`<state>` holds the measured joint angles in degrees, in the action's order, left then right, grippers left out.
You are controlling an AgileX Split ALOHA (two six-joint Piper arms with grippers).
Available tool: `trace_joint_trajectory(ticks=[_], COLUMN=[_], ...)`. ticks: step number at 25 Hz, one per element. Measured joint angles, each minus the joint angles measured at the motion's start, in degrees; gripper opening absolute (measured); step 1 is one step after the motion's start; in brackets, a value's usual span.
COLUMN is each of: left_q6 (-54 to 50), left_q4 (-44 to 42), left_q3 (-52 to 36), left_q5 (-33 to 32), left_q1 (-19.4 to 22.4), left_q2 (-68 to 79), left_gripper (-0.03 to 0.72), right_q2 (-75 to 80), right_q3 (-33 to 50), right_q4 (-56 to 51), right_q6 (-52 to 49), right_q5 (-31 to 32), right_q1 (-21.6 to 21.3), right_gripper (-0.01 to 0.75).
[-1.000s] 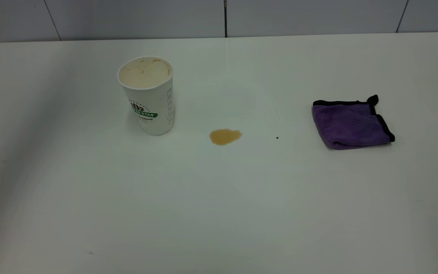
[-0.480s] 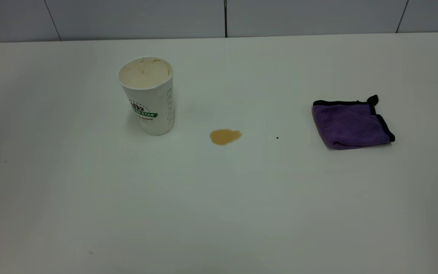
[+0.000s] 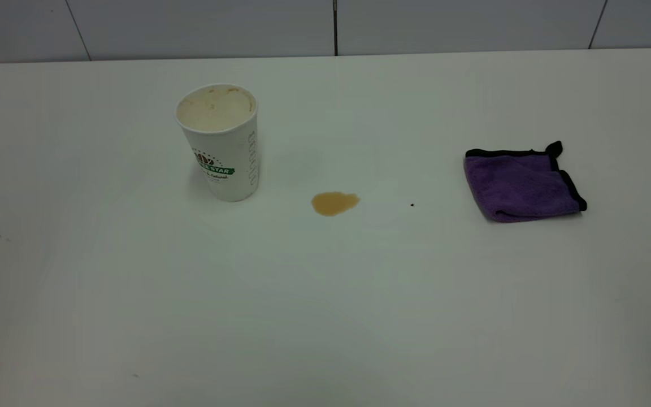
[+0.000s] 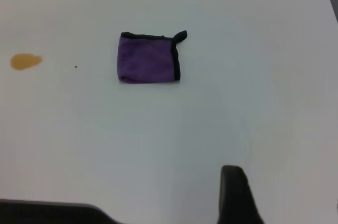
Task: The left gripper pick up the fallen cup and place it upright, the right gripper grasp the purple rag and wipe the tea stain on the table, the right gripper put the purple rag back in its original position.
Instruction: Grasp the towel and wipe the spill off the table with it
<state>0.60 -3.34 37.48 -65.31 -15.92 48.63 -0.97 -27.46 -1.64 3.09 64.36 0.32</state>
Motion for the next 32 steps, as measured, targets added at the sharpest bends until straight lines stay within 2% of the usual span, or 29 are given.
trace_joint_trajectory(ticks=[7, 18, 21, 28, 32], left_q6=[-2.14, -2.36, -2.36, -2.36, -2.36], left_q4=[-0.41, -0.51, -0.63, -0.67, -0.69], left_q3=[-9.08, -9.61, -9.61, -9.61, -9.61], left_q5=[2.27, 1.78, 1.54, 1.06, 0.59], left_q1=[0.0, 0.23, 2.98, 14.26, 16.25], left_q2=[-15.0, -32.48, -37.25, -46.85, -49.7], left_gripper=[0.458, 0.458, 0.458, 0.458, 0.458], right_q2=[0.0, 0.0, 0.0, 0.0, 0.0], right_q3=[0.0, 0.0, 0.0, 0.0, 0.0], right_q4=[0.0, 0.0, 0.0, 0.0, 0.0], right_q6=[0.0, 0.0, 0.0, 0.0, 0.0], right_q5=[0.0, 0.0, 0.0, 0.0, 0.0], right_q1=[0.0, 0.0, 0.0, 0.0, 0.0], right_gripper=[0.486, 0.486, 0.486, 0.486, 0.486])
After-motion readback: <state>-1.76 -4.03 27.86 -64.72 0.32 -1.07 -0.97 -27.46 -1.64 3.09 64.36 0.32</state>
